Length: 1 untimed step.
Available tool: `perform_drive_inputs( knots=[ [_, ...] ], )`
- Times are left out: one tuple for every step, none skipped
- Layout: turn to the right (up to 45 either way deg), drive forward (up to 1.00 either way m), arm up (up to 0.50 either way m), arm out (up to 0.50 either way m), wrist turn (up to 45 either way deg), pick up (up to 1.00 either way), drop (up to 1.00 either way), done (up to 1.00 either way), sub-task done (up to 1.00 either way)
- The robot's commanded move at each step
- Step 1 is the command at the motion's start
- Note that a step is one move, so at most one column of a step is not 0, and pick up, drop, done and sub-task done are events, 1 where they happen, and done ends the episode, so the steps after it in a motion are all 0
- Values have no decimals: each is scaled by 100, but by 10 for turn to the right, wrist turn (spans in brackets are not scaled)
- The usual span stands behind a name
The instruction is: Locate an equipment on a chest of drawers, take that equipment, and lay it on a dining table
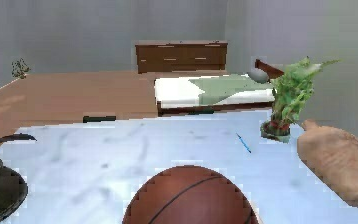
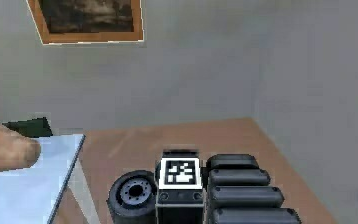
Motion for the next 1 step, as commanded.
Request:
perform_drive_inputs(
  knots=[
    [180,0,0,0,0,0,0,0,0]
  ],
)
